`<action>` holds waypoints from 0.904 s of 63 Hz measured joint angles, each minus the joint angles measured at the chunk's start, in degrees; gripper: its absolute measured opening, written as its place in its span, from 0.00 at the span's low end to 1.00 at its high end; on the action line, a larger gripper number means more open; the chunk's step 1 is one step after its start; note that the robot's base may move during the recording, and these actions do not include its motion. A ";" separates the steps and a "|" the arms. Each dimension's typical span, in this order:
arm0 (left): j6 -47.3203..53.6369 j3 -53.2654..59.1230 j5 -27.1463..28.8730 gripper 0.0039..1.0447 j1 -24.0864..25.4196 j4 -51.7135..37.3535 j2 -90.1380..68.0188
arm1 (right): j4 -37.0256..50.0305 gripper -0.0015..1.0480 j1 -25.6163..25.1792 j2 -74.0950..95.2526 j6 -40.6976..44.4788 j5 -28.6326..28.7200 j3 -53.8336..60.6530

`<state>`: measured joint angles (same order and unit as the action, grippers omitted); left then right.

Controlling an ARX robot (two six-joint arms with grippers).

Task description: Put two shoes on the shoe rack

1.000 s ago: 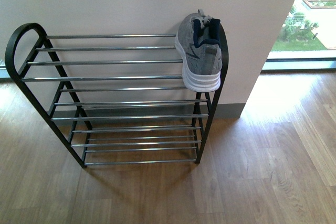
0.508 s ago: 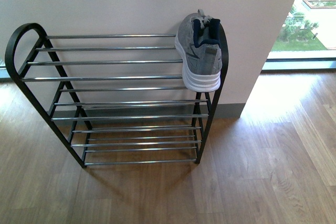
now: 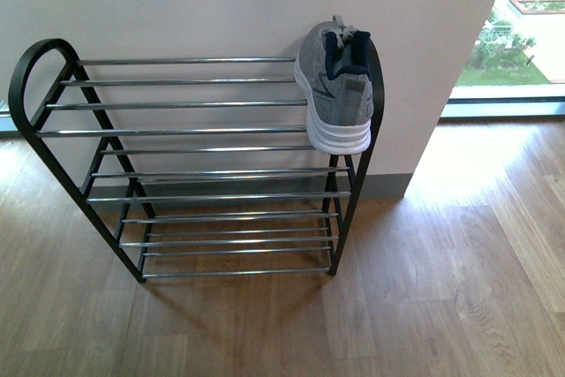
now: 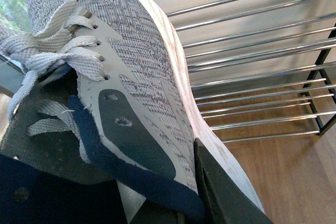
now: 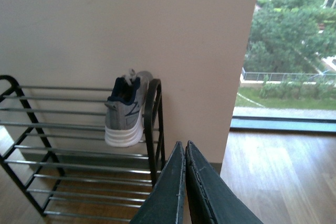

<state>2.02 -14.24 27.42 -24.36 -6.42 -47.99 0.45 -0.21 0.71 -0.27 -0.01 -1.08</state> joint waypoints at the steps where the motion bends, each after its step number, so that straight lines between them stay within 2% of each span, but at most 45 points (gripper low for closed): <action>1: 0.00 0.00 0.00 0.01 0.00 0.00 0.00 | -0.07 0.02 0.00 -0.11 0.00 -0.02 0.00; 23: 0.00 0.00 -0.04 0.01 0.00 0.00 0.00 | -0.24 0.03 0.00 -0.35 0.11 -0.02 0.00; 29: 0.00 0.00 -0.07 0.01 0.00 0.00 0.00 | -0.26 0.18 0.00 -0.35 0.09 -0.02 0.00; 33: -0.26 0.02 -0.55 0.01 0.07 -0.15 0.00 | -0.26 0.31 0.00 -0.35 0.11 -0.02 0.00; 37: -3.54 -0.24 -5.90 0.01 0.55 -2.23 -1.09 | -0.26 0.45 0.00 -0.37 0.09 -0.02 0.00; 40: -3.72 -1.25 -8.28 0.01 0.85 -2.75 -2.84 | -0.24 0.51 0.00 -0.37 0.11 -0.02 0.00; 44: -2.05 -4.63 -14.19 0.01 1.77 -3.41 -8.26 | -0.24 0.65 0.00 -0.37 0.11 0.00 0.00; 54: 3.93 -15.02 -21.31 0.01 4.26 -5.09 -21.40 | -0.26 0.89 0.00 -0.37 0.09 -0.02 0.00; 57: 5.62 -18.38 -22.45 0.01 4.81 -5.09 -25.31 | -0.24 0.92 0.00 -0.37 0.09 -0.02 0.00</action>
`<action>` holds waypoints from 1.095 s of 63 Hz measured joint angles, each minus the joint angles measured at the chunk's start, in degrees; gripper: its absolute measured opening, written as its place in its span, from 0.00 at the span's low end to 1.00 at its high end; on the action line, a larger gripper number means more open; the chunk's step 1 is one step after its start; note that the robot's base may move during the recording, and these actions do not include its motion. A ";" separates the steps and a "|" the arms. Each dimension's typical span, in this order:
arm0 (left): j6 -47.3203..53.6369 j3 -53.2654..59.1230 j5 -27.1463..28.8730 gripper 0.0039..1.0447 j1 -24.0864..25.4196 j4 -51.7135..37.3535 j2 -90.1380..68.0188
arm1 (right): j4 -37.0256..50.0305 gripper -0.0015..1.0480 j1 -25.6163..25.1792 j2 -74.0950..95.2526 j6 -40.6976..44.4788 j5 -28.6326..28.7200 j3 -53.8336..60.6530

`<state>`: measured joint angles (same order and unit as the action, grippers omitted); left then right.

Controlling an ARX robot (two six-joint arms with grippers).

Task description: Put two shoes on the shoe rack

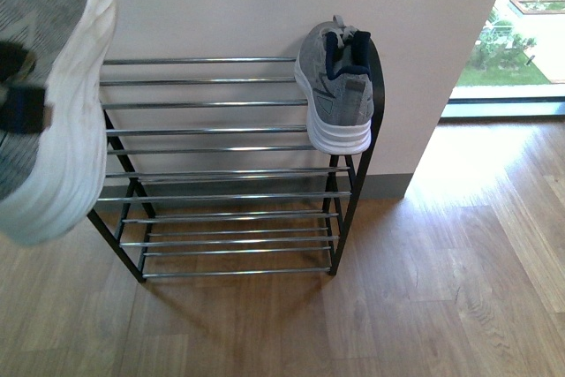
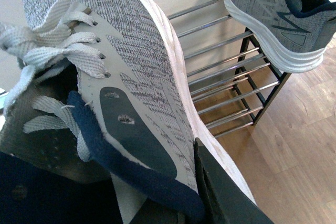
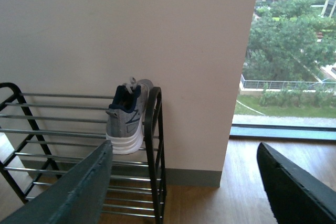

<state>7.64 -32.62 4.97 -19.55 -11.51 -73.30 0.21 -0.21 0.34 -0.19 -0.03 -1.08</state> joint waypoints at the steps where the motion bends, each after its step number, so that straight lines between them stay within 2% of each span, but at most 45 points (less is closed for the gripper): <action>1: 0.83 -1.64 -0.85 0.01 0.26 0.02 -2.03 | 0.00 0.92 0.00 0.00 0.00 0.00 0.00; 14: 5.66 -16.94 -3.98 0.01 0.81 3.17 -22.03 | -0.02 0.91 0.00 0.00 0.00 0.00 0.00; 33: 4.02 -37.03 -4.20 0.01 -1.64 7.82 -44.59 | 0.00 0.91 0.00 0.00 0.00 0.02 0.00; 50: 2.45 -53.42 -4.13 0.01 -5.86 13.40 -58.49 | 0.00 0.91 0.00 0.00 0.02 0.00 0.00; 69: 0.63 -66.79 -1.25 0.01 -7.06 16.48 -65.66 | 0.00 0.91 0.00 0.00 0.02 0.00 0.00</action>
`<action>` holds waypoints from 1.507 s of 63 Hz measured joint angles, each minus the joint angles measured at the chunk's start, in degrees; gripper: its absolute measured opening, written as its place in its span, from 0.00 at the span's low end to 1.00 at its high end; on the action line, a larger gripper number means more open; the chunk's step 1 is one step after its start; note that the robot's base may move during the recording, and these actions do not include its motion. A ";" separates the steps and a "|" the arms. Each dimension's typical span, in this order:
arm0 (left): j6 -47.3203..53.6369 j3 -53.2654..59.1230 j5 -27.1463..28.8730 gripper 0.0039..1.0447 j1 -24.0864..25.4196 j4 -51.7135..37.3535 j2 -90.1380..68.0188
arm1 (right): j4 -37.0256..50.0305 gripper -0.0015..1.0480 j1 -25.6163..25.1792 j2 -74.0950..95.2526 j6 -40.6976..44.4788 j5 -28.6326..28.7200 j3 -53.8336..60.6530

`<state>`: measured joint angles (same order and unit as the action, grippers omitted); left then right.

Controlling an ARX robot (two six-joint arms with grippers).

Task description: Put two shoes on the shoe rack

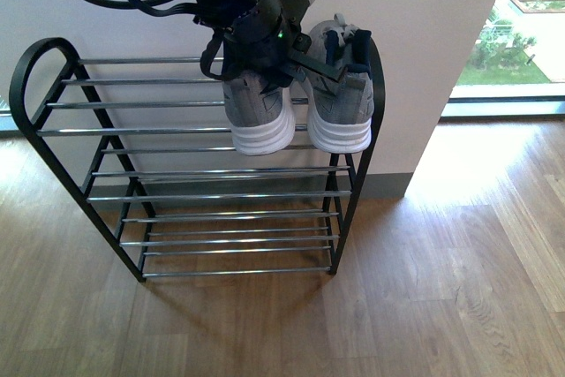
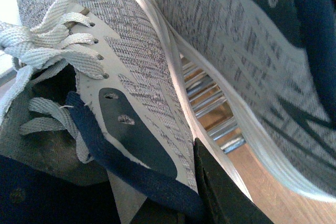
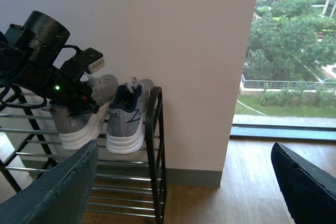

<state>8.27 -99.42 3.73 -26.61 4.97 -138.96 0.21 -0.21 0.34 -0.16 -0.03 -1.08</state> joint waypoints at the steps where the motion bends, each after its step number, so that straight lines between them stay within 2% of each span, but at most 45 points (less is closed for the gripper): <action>1: 0.00 -0.24 0.11 0.01 -0.04 0.15 -0.11 | 0.00 0.91 0.00 0.00 -0.02 0.00 0.00; 22: -1.36 -4.87 0.70 0.01 -1.16 2.84 -2.82 | -0.02 0.91 0.00 0.00 0.00 0.00 0.00; 25: -1.64 -4.92 0.85 0.06 -1.29 2.89 -2.82 | 0.00 0.91 0.00 0.00 0.00 0.00 0.00; 32: -2.10 -4.87 1.40 0.25 -1.57 1.97 -2.82 | 0.00 0.91 0.00 0.00 -0.02 0.00 0.00; 37: -3.10 -3.67 2.36 0.42 -1.92 0.09 -2.36 | -0.02 0.91 0.00 0.00 0.00 0.00 0.00; 44: -6.34 1.46 3.63 0.67 -2.23 -3.89 1.60 | 0.00 0.91 0.00 0.00 0.00 0.00 0.00; 53: -8.41 7.87 4.96 0.92 -2.21 -7.23 8.68 | -0.02 0.91 0.00 0.00 0.00 0.00 0.00; 74: -10.14 24.96 10.51 0.91 -1.90 -14.93 24.17 | -0.02 0.91 0.00 -0.02 0.00 0.00 0.00; 85: -11.13 38.77 14.36 0.91 -1.57 -20.52 38.75 | 0.00 0.91 0.00 0.00 -0.02 0.00 0.00; 95: -11.13 50.80 18.18 0.91 -0.52 -21.81 52.76 | -0.02 0.91 0.00 0.00 -0.02 0.00 0.00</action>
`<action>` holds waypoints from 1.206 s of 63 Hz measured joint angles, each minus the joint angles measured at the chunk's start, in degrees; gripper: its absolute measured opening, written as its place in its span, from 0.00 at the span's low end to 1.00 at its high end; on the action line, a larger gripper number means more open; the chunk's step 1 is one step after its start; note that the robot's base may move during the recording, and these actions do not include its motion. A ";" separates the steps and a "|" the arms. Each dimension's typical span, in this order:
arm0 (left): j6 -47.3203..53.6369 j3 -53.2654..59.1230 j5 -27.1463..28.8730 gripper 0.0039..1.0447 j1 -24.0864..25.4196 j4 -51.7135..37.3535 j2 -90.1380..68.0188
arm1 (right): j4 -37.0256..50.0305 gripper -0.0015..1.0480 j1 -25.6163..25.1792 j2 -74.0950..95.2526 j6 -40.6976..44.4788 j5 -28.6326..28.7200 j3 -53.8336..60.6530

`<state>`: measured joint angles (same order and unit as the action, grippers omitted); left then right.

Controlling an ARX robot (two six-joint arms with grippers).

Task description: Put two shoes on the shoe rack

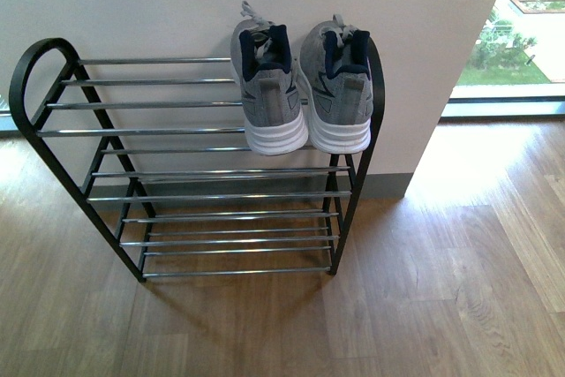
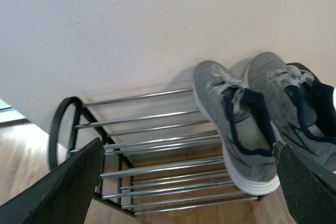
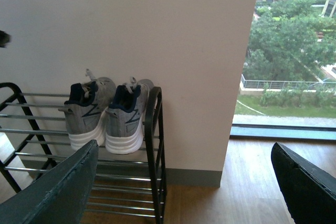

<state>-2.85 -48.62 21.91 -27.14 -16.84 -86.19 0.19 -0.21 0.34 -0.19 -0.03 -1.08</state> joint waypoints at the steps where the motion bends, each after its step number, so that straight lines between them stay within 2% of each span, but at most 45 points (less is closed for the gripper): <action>1: 0.00 0.77 0.28 0.91 0.09 0.07 0.96 | 0.00 0.91 0.00 0.00 0.00 0.00 0.00; 11: -0.52 11.10 3.80 0.91 1.33 4.26 16.87 | 0.02 0.91 0.00 0.00 0.00 0.00 0.00; 23: -2.16 19.58 5.25 0.91 4.13 10.05 31.65 | 0.02 0.91 0.00 0.00 0.00 0.00 0.00; 35: -4.37 22.84 5.03 0.90 5.88 11.04 37.59 | 0.00 0.91 0.00 0.00 0.02 0.02 0.00; 41: -0.52 30.14 -3.87 0.74 8.76 -6.19 39.58 | 0.00 0.91 0.00 -0.02 0.02 0.00 0.00; 45: 0.66 33.22 -6.05 0.63 10.40 -11.08 41.55 | 0.00 0.91 0.00 0.00 0.00 0.00 0.00; 68: 2.21 41.22 -13.27 0.03 18.08 -9.92 51.80 | 0.00 0.91 0.00 0.00 0.00 0.00 0.00; 76: 2.34 42.82 -14.95 0.01 19.96 -8.24 55.10 | 0.00 0.91 0.00 0.00 0.02 0.02 0.00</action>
<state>-0.51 -5.80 6.96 -7.18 -25.08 -31.09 0.19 -0.21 0.34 -0.16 -0.01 -1.08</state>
